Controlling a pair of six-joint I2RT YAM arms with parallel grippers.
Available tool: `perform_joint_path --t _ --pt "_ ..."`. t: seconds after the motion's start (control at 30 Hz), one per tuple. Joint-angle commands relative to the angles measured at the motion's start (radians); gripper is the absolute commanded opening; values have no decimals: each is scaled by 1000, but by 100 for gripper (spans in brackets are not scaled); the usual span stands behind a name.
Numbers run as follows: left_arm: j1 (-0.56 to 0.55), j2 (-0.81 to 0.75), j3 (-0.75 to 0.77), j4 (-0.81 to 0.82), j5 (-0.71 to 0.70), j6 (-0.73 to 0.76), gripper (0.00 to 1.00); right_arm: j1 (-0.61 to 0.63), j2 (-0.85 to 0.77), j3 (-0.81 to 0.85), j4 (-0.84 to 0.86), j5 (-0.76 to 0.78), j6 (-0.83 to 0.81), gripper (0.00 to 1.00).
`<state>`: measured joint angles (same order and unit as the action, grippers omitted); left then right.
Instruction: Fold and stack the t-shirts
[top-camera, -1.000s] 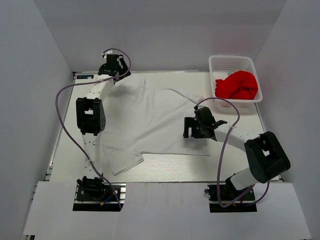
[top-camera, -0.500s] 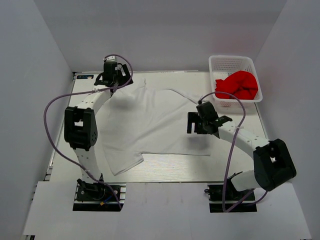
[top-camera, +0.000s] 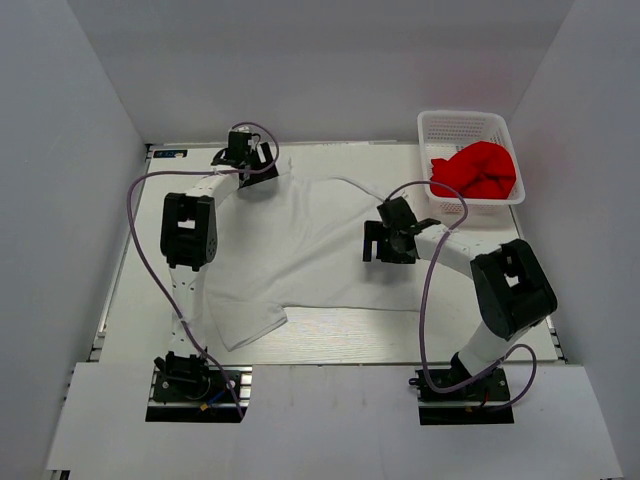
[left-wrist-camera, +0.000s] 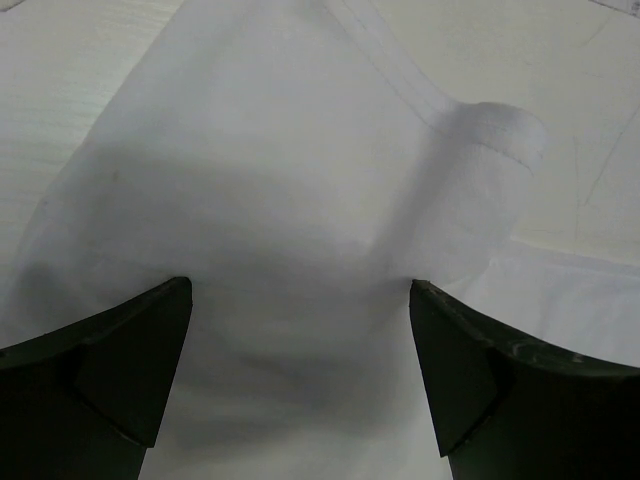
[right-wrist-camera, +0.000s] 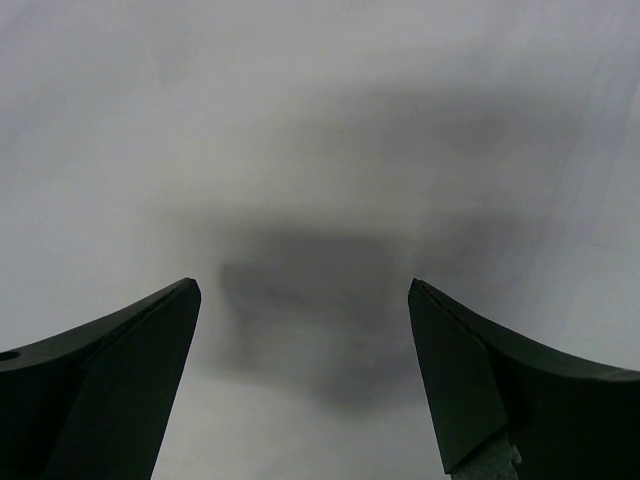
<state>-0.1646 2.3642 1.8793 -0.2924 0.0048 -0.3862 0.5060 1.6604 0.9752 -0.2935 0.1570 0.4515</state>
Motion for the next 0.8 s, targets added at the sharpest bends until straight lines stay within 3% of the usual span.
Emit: perform_joint_path --t 0.0,0.17,0.33,0.43,0.5,0.6,0.77 --pt "19 -10 24 -24 -37 -46 100 3 -16 -39 22 -72 16 90" --pt "37 33 52 -85 -230 -46 100 5 -53 -118 53 -92 22 90" --pt "86 124 185 -280 -341 -118 100 5 -89 -168 51 -117 21 90" --pt "108 87 138 -239 -240 -76 100 8 -109 -214 89 -146 21 90" --pt "108 28 33 -109 -162 -7 100 19 -131 -230 137 -203 22 90" --pt "108 -104 -58 25 -18 73 100 25 -155 -190 129 -162 1 90" --pt "86 -264 -48 39 118 122 100 20 -148 -38 99 -29 -2 90"
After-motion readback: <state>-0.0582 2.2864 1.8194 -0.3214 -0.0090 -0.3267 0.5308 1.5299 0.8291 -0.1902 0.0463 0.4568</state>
